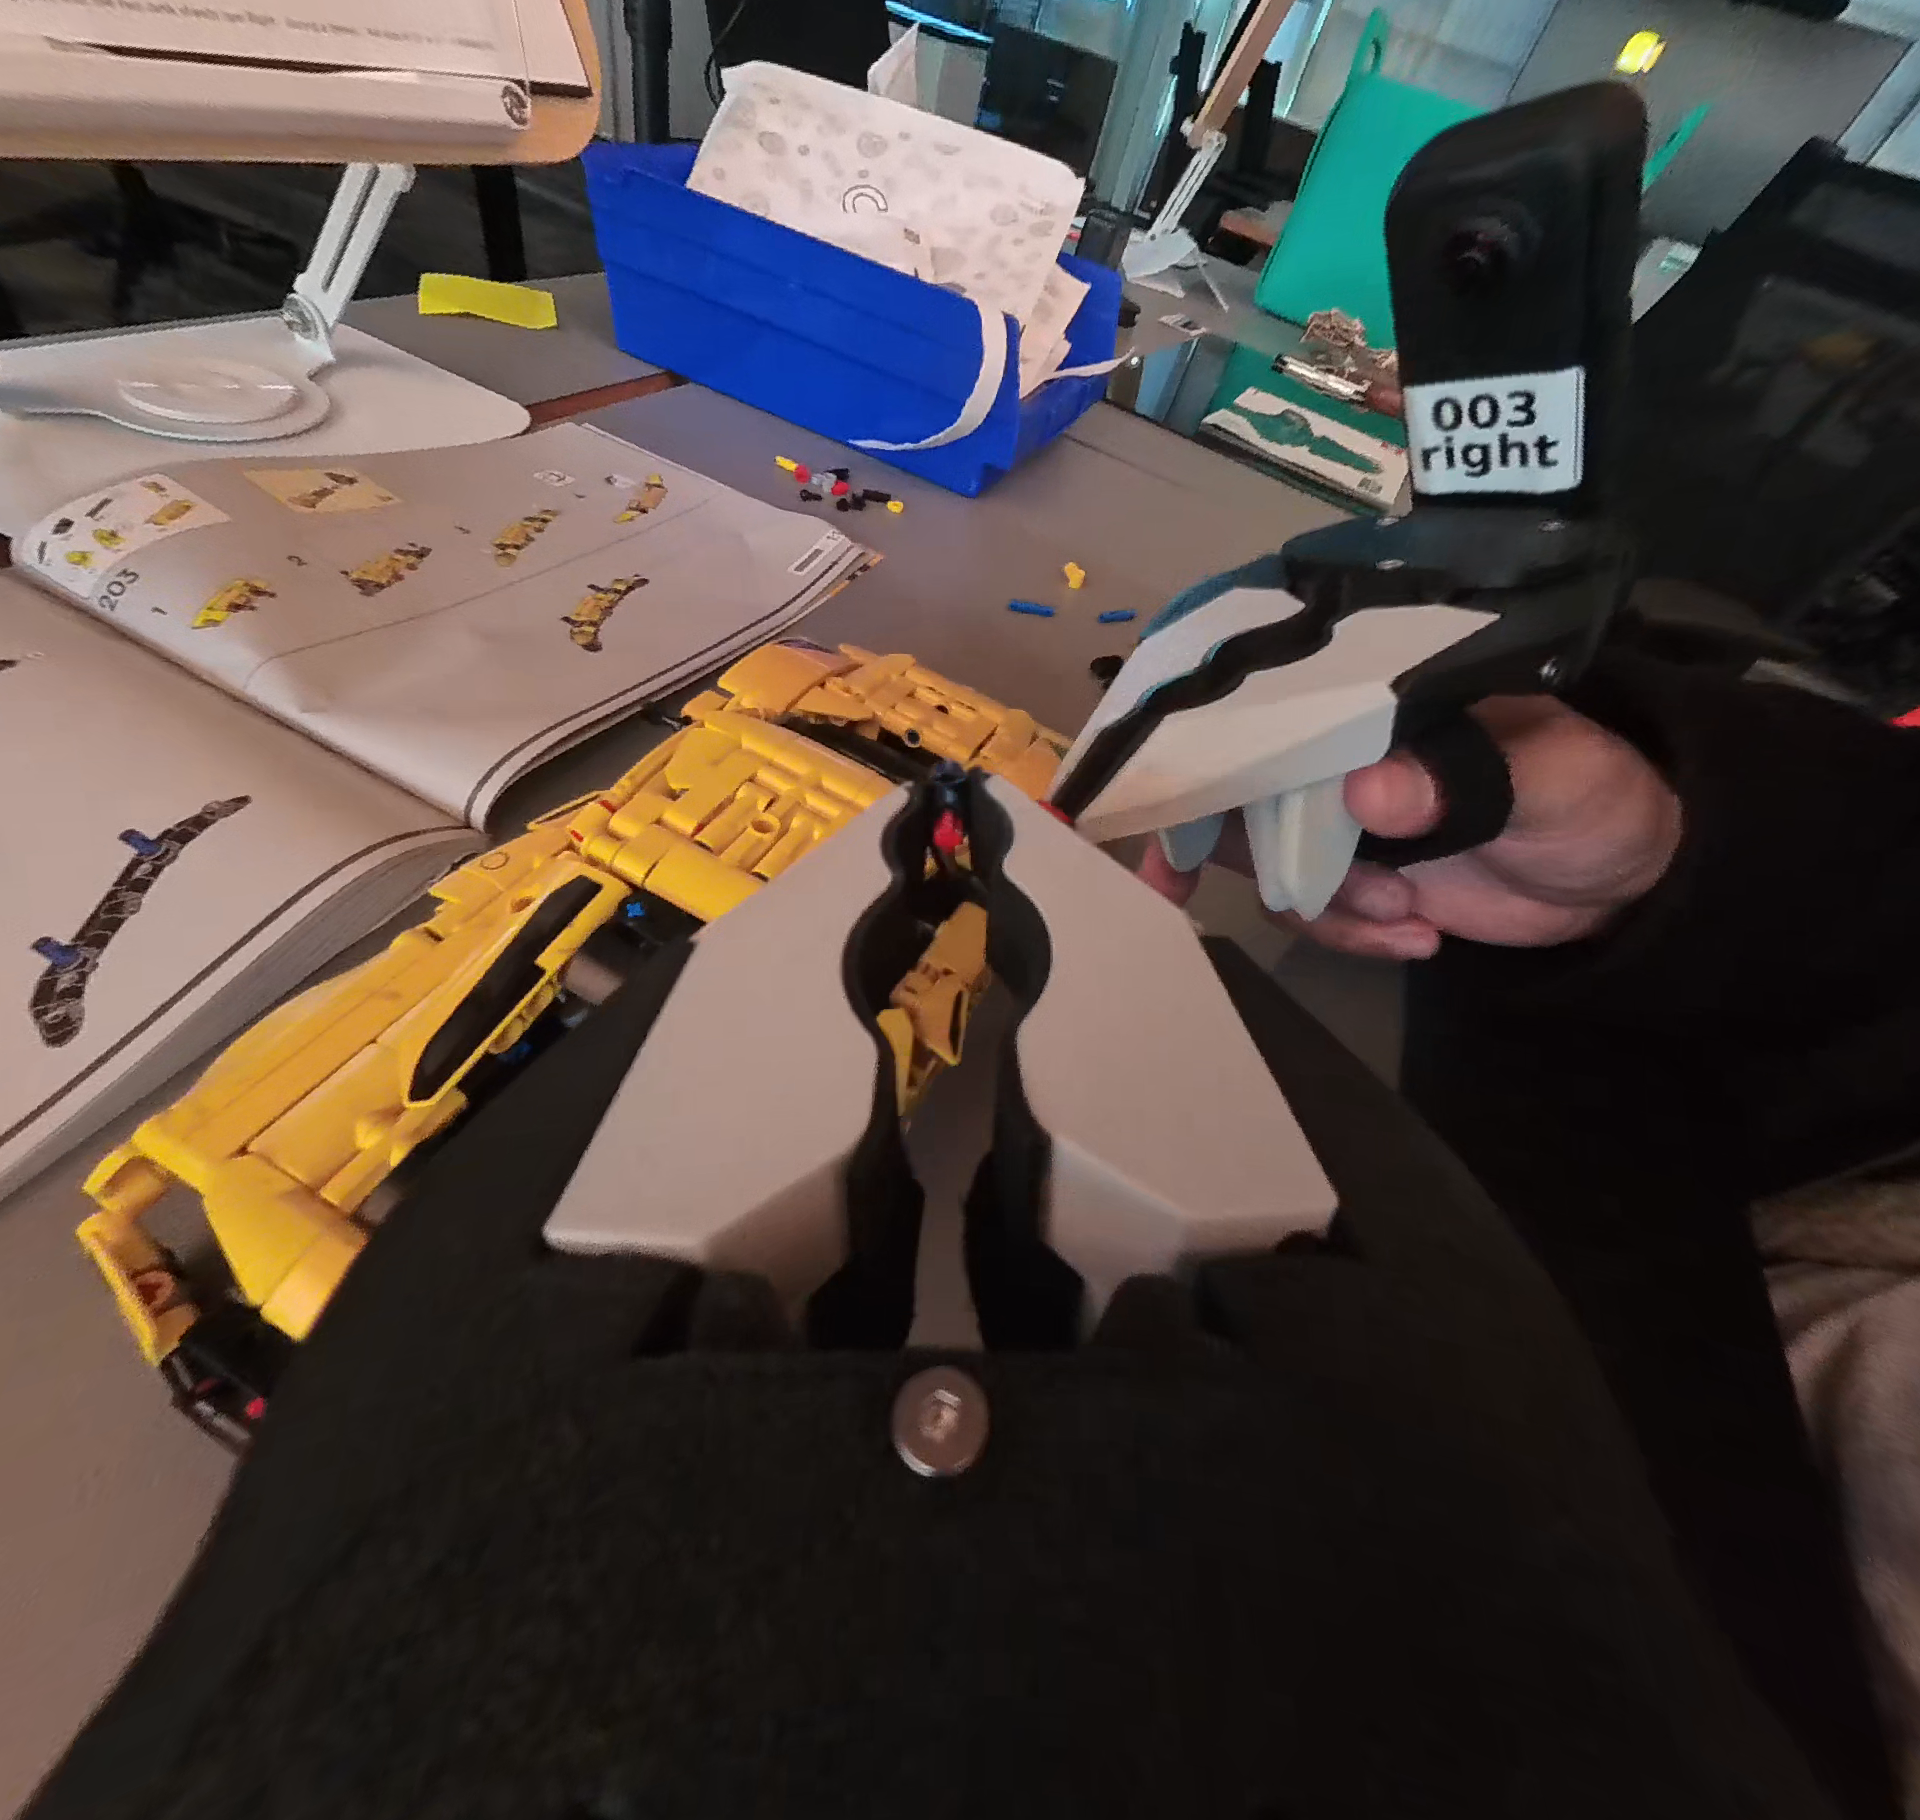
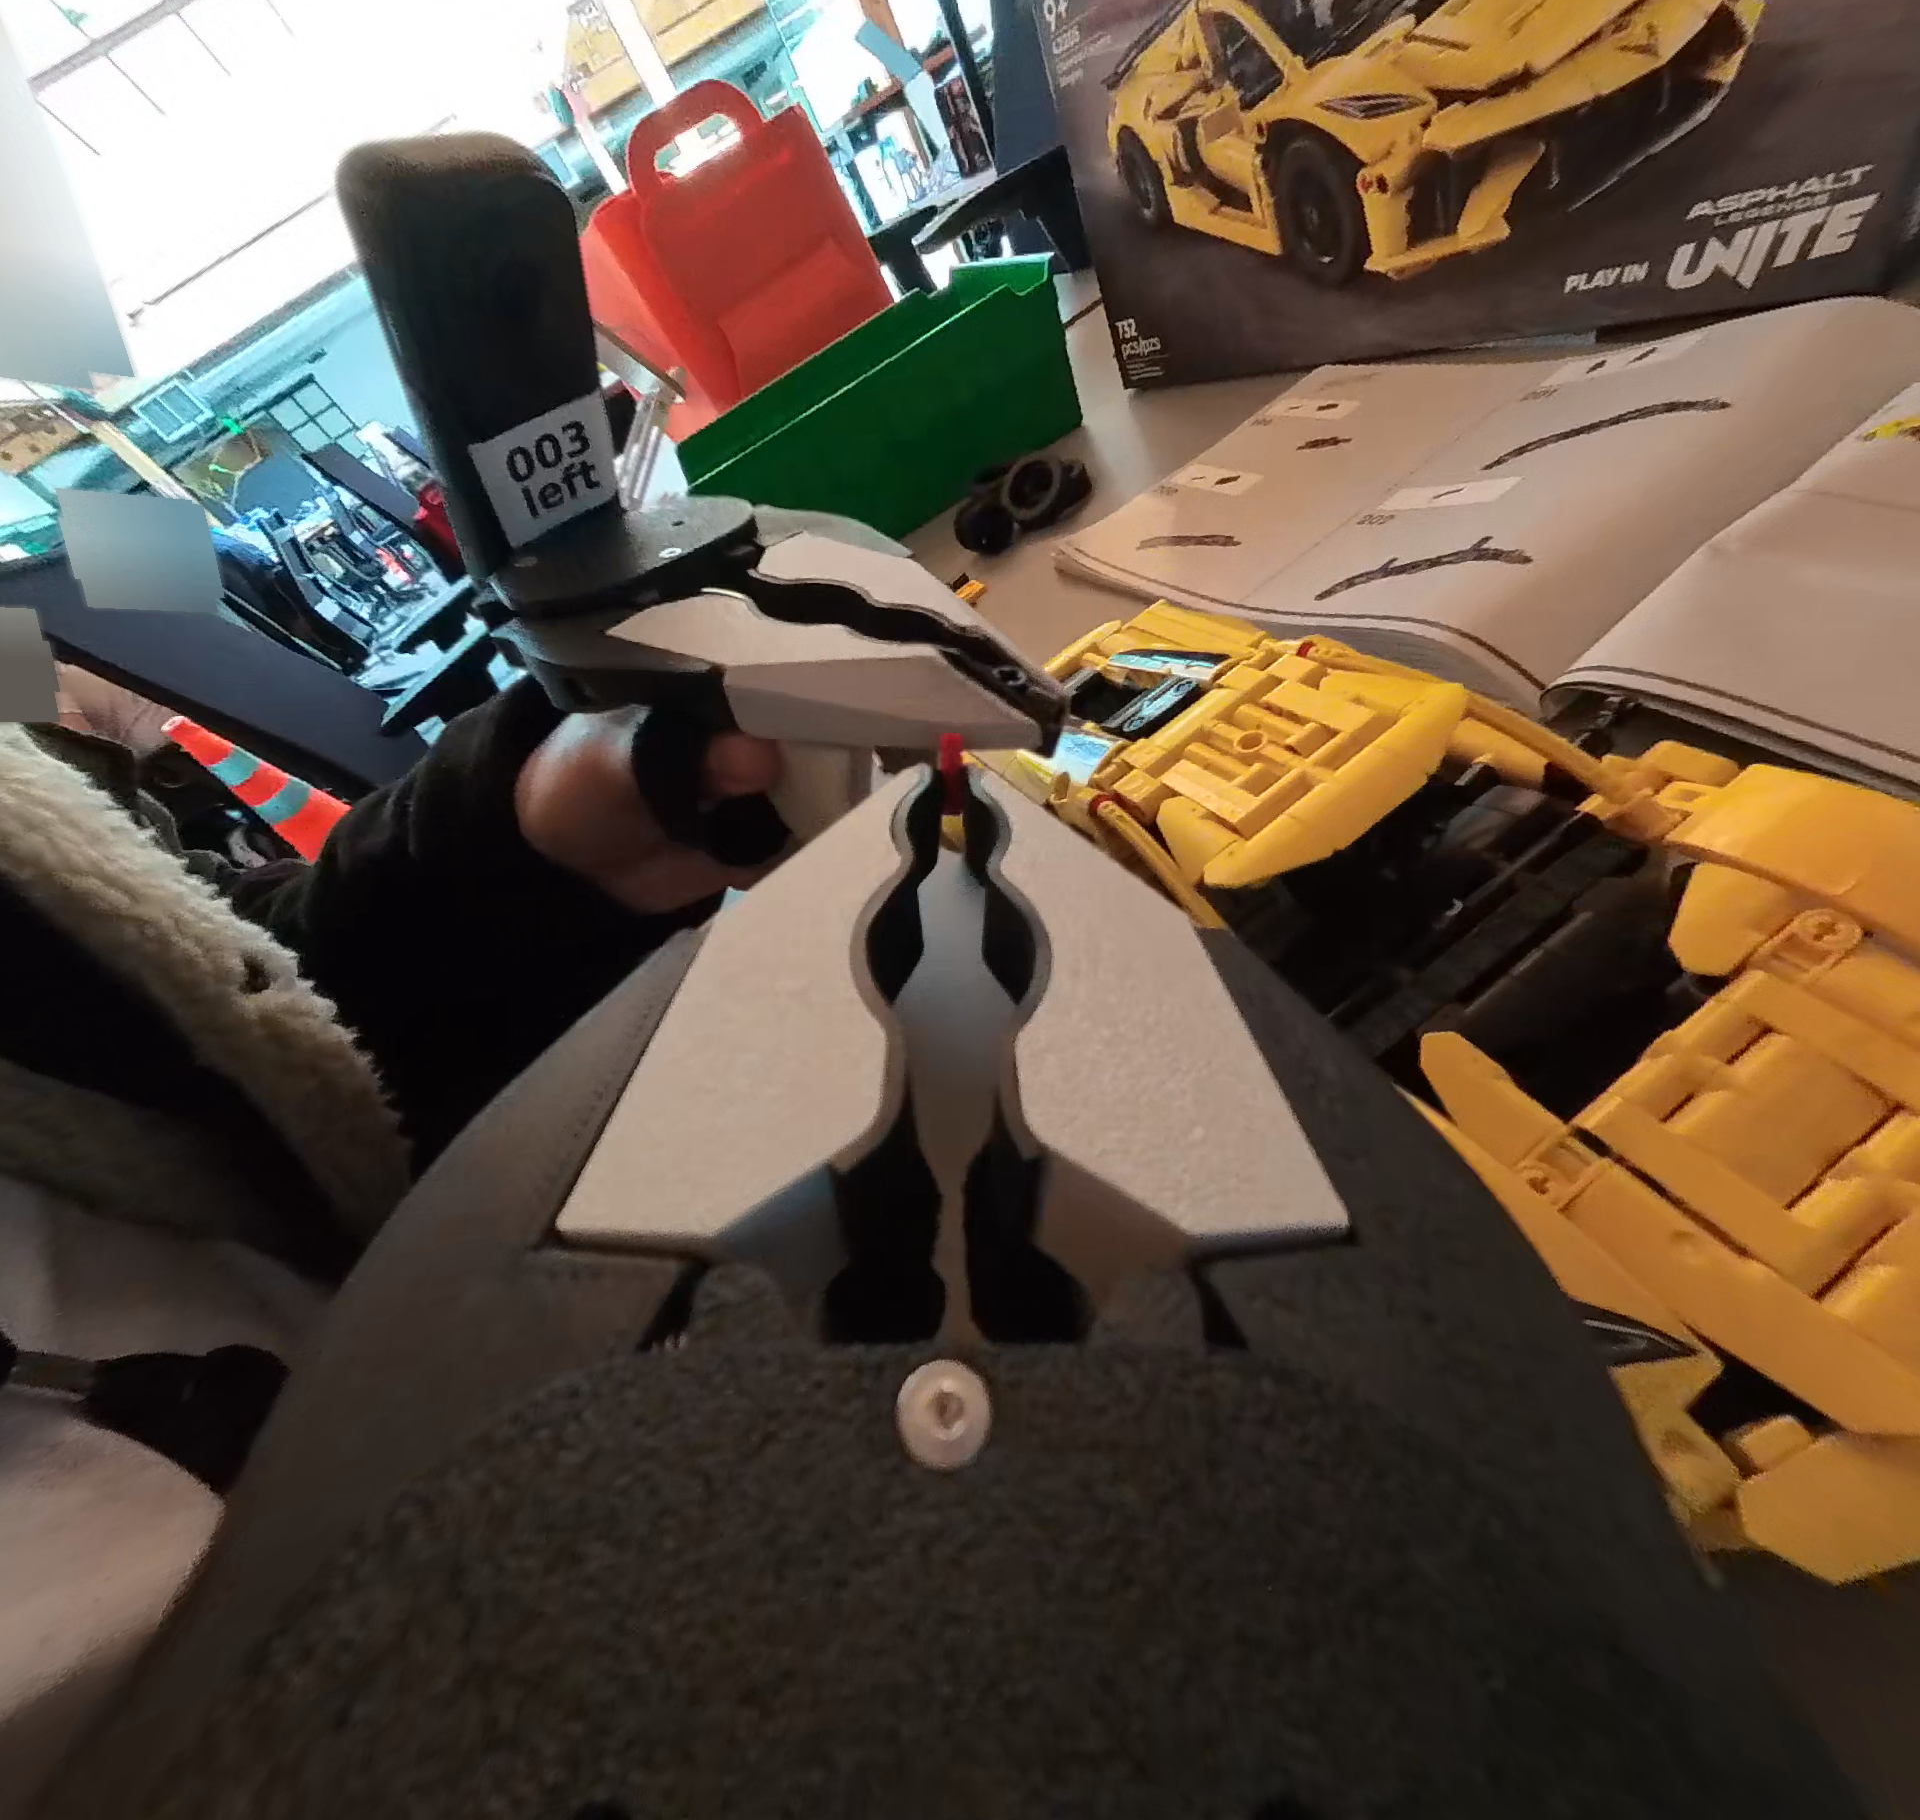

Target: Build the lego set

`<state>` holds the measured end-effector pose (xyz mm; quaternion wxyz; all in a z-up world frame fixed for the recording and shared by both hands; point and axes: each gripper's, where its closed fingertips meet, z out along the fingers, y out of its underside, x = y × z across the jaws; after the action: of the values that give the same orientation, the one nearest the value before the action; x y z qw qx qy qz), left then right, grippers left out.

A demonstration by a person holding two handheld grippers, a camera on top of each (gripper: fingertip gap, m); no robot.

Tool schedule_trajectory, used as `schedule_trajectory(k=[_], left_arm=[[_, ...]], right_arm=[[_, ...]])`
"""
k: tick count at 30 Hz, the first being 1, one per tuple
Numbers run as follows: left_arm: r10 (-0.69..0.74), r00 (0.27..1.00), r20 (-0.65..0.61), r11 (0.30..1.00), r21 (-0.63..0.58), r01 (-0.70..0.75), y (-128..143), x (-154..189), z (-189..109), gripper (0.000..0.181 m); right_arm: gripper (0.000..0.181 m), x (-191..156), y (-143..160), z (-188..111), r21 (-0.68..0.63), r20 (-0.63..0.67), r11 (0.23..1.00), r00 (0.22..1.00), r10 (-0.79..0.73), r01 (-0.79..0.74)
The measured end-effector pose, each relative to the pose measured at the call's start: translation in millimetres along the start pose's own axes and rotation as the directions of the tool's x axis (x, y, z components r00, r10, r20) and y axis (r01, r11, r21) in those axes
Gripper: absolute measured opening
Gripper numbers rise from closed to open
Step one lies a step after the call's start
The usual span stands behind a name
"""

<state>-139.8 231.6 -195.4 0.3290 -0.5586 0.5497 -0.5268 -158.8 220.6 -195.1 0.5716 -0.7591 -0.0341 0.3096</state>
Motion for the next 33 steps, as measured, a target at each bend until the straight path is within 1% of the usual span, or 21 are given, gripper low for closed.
schedule_trajectory(k=[10,12,14,16,21,23,27,30,31,32,33], left_arm=[[0.045,0.998,0.036,0.999,-0.022,-0.044,3,-3,2,0.007],[0.090,0.995,0.050,0.996,-0.024,-0.088,2,-2,2,0.007],[0.194,0.977,0.088,0.980,-0.053,-0.190,3,-2,2,0.007],[0.299,0.946,0.125,0.953,-0.098,-0.288,6,-3,4,0.007],[0.491,0.855,0.167,0.868,-0.182,-0.462,11,-3,5,0.006],[0.571,0.805,0.164,0.817,-0.215,-0.535,14,-2,5,0.006],[0.674,0.728,0.127,0.732,-0.251,-0.634,20,3,6,0.006],[0.764,0.636,0.108,0.639,-0.263,-0.723,22,11,7,0.006],[0.773,0.625,0.106,0.628,-0.263,-0.732,23,12,7,0.006],[0.766,0.634,0.102,0.637,-0.256,-0.727,23,13,7,0.006],[0.747,0.657,0.100,0.659,-0.244,-0.712,22,13,7,0.006]], right_arm=[[0.004,-2,4,8,0.001,0.019,0.998,0.998,0.057,-0.057],[0.004,-2,4,8,-0.002,0.026,0.998,0.997,0.069,-0.069],[0.004,-1,7,8,-0.023,0.020,0.998,0.998,0.067,-0.066],[0.004,1,11,8,-0.055,0.000,0.997,0.999,0.051,-0.051],[0.004,4,18,8,-0.112,-0.024,0.993,0.999,0.027,-0.029],[0.004,4,22,8,-0.138,-0.022,0.990,0.999,0.031,-0.033],[0.004,2,30,6,-0.184,0.001,0.982,0.999,0.037,-0.036],[0.004,0,35,3,-0.214,0.034,0.977,0.999,0.017,-0.010],[0.004,0,36,1,-0.215,0.040,0.976,0.999,0.019,-0.010],[0.004,0,37,0,-0.216,0.048,0.976,0.999,0.022,-0.011],[0.004,-1,36,0,-0.211,0.056,0.977,0.998,0.020,-0.007]])
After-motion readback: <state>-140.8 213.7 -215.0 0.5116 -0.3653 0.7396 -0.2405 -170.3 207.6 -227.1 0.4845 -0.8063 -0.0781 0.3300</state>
